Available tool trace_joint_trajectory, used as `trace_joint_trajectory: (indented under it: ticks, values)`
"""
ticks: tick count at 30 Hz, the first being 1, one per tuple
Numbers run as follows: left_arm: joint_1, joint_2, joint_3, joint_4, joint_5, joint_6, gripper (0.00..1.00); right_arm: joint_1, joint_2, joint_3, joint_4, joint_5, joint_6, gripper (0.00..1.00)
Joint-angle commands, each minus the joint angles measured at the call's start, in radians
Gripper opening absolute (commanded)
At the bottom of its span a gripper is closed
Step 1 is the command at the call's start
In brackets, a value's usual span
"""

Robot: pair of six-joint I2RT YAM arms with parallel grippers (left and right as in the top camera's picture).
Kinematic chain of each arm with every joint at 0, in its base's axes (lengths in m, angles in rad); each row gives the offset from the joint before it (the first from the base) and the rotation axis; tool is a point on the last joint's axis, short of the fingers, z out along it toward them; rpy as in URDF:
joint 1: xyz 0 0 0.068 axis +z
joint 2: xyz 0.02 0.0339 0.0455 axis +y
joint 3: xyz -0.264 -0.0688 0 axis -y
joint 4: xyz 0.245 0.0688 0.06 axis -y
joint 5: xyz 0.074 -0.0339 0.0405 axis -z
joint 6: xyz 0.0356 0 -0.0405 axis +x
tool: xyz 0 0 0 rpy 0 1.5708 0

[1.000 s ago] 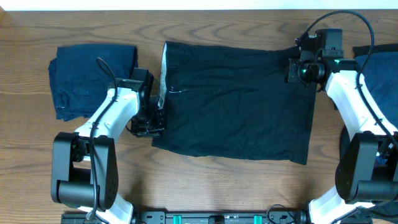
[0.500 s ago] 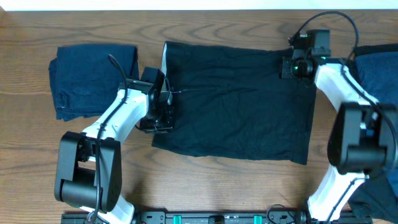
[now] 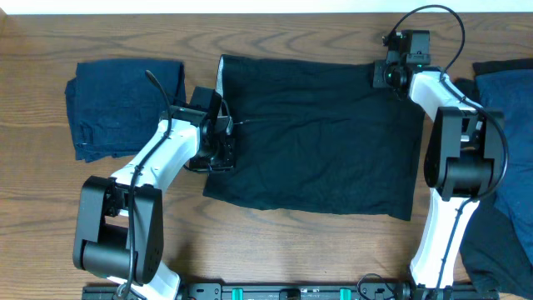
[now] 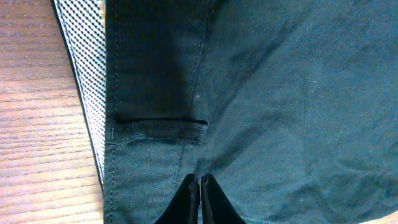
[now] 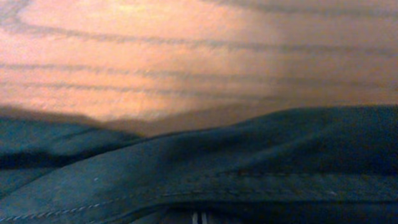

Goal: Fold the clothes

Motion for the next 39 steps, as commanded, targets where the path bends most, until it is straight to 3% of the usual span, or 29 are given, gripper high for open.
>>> trace_joint_trajectory:
  ticks: [1,15,19,20,22,27,30,33,35,37,39]
  values:
    - [-0.003,0.0,-0.004,0.001,-0.004,-0.002,0.06,-0.005,0.072,0.01,0.029,0.065,0.003,0.01]
    - [-0.003,0.0,-0.004,0.015,-0.006,-0.002,0.06,-0.004,0.222,0.01,0.425,0.072,0.003,0.02]
    - [-0.003,0.0,-0.005,0.016,-0.006,-0.002,0.08,-0.004,0.18,0.013,0.55,0.031,0.007,0.13]
    - [-0.003,0.0,-0.005,0.016,-0.006,-0.002,0.15,-0.004,0.158,0.013,0.562,0.021,0.007,0.16]
    - [-0.003,0.0,-0.005,0.016,-0.006,-0.002,0.22,-0.005,0.095,0.013,0.568,0.016,0.019,0.25]
    - [-0.003,0.0,-0.004,0.021,-0.006,-0.002,0.29,-0.005,-0.111,0.013,0.388,-0.049,0.027,0.44]
    - [-0.003,0.0,-0.004,0.028,-0.006,-0.002,0.39,-0.004,-0.249,0.013,0.16,-0.095,0.068,0.47]
    - [-0.003,0.0,-0.005,0.031,-0.006,-0.002,0.41,-0.003,-0.346,0.013,-0.065,-0.098,0.079,0.47]
    - [-0.003,0.0,-0.004,0.03,-0.006,-0.002,0.41,-0.003,-0.394,0.013,-0.204,-0.097,0.078,0.36]
    - [-0.003,0.0,-0.005,0.029,-0.006,-0.002,0.42,-0.003,-0.426,0.013,-0.337,-0.097,0.078,0.17]
    - [-0.003,0.0,-0.005,0.027,-0.006,-0.002,0.42,-0.003,-0.432,0.013,-0.455,-0.097,0.077,0.08]
